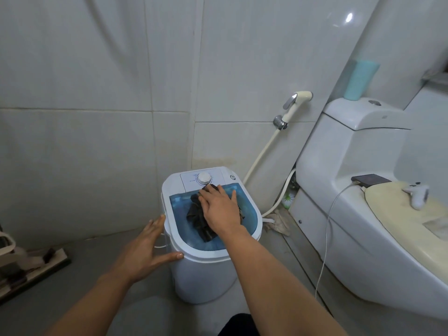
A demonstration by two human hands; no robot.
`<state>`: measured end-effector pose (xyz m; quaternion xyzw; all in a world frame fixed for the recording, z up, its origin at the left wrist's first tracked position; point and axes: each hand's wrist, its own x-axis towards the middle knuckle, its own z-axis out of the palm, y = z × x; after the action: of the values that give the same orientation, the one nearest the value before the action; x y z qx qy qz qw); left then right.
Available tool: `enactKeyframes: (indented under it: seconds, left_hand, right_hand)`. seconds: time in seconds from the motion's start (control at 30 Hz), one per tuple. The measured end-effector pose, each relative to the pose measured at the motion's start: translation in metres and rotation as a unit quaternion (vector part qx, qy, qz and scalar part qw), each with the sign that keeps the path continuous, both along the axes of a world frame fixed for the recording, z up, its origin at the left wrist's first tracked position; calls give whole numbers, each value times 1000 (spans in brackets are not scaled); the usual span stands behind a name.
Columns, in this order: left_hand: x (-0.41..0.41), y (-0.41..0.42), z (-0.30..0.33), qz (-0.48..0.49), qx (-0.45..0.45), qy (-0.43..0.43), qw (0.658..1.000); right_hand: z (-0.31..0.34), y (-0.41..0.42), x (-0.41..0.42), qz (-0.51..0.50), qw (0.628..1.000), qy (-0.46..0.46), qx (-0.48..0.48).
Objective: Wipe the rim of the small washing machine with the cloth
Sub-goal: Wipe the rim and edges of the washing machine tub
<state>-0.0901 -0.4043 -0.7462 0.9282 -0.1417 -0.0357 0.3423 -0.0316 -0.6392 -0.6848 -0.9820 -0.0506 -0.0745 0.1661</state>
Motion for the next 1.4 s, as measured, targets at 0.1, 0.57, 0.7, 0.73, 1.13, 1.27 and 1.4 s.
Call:
enactKeyframes:
  seconds: [0.1, 0.57, 0.7, 0.73, 1.13, 1.27, 1.4]
  left_hand:
    - [0, 0, 1, 1, 9, 7, 1000]
    - [-3, 0, 5, -2, 5, 15, 1000]
    - [-5, -1, 6, -3, 7, 11, 1000]
    - [-5, -1, 6, -3, 4, 11, 1000]
    - [-3, -2, 4, -1, 0, 13, 1000]
    - [-4, -3, 4, 0, 5, 10, 1000]
    - [-7, -5, 6, 3, 10, 17, 1000]
  right_hand:
    - [1, -22, 8, -31, 999, -16, 10]
    - [-8, -26, -11, -57, 998, 33, -25]
    - [-10, -5, -21, -39, 999, 22, -27]
    - [-10, 0, -22, -31, 999, 21, -29]
    - [-3, 4, -20, 58, 995, 40, -65]
    - [-1, -31, -15, 4, 998, 40, -41]
    - [-1, -65, -13, -45, 998, 47, -23]
